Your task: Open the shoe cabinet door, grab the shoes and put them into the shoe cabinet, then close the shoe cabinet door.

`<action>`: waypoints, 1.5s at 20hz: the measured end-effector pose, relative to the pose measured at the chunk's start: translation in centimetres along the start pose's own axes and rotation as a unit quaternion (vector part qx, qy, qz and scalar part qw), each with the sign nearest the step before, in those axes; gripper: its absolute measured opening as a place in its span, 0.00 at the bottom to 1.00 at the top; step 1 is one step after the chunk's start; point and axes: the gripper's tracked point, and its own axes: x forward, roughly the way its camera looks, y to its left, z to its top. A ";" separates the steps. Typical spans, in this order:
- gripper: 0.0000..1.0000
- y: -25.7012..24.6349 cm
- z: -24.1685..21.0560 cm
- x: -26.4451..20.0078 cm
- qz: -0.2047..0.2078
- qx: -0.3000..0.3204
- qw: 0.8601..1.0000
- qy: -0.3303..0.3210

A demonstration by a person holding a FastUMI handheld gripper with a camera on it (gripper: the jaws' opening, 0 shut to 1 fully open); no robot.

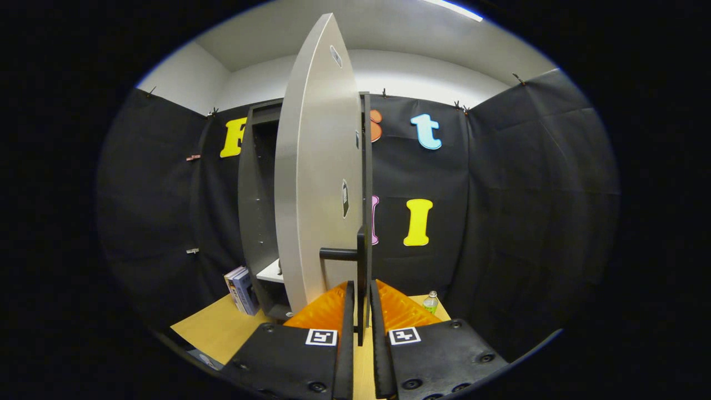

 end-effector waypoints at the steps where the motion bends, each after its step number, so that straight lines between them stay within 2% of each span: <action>1: 0.19 -0.6 0.1 -0.1 -0.007 0.000 1.000 -0.001; 8: 0.19 -3.0 1.1 -2.1 -0.023 -0.005 1.000 -0.016; 12: 0.20 -1.9 2.3 -3.9 -0.023 -0.021 0.999 -0.037; 16: 0.19 1.4 1.5 -5.6 0.001 -0.009 0.999 -0.035; 24: 0.19 13.3 -6.2 -2.8 0.066 0.015 0.997 0.045; 30: 0.20 20.5 -17.5 1.8 0.048 0.040 0.983 0.171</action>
